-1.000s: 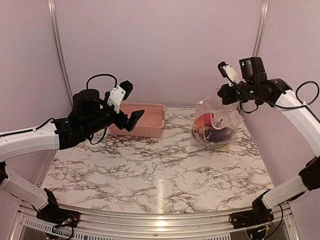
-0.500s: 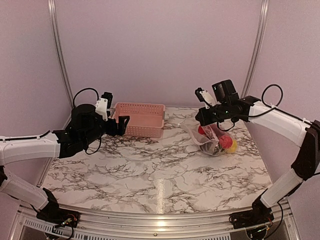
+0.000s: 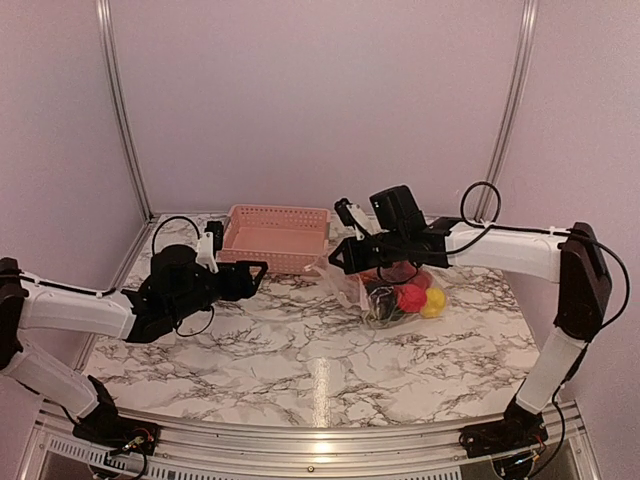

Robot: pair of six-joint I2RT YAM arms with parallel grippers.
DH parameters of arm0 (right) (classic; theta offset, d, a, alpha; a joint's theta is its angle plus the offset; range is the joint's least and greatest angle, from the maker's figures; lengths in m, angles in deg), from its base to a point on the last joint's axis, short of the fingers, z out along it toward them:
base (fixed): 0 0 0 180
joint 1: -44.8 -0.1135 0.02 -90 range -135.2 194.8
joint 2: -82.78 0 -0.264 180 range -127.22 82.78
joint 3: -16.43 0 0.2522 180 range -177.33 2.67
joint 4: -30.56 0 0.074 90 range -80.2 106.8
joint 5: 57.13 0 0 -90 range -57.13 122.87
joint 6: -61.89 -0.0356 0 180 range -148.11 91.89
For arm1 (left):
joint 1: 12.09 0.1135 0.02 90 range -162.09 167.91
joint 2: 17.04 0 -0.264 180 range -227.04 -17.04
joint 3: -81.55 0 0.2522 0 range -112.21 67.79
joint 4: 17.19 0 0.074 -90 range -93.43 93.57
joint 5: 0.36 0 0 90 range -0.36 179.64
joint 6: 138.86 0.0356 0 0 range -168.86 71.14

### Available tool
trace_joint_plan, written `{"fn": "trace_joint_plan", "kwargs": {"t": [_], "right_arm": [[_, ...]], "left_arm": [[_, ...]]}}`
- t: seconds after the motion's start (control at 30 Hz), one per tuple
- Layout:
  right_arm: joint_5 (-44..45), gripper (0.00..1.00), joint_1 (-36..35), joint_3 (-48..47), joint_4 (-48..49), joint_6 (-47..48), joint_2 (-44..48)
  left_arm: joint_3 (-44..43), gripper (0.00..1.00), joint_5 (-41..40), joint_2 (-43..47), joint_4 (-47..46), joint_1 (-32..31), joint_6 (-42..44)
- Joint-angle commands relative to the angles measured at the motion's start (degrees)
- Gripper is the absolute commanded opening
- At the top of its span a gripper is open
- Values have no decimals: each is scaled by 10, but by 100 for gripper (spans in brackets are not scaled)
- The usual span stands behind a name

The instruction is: Open the zip-top bag and remove the fake food

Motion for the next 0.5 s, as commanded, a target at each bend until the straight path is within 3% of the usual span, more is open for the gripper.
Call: {"fn": "trace_joint_plan", "kwargs": {"t": [0.0, 0.17, 0.33, 0.47], "right_arm": [[-33, 0, -39, 5, 87, -46, -14], [-37, 0, -52, 25, 142, -80, -19], [-43, 0, -53, 41, 164, -89, -14], [-48, 0, -52, 52, 169, -87, -11]], "left_arm": [[2, 82, 57, -78, -127, -39, -90], [-46, 66, 70, -227, -239, -91, -164], [-70, 61, 97, -315, -342, -98, -233], [-105, 59, 106, -368, -353, -104, -248]]}}
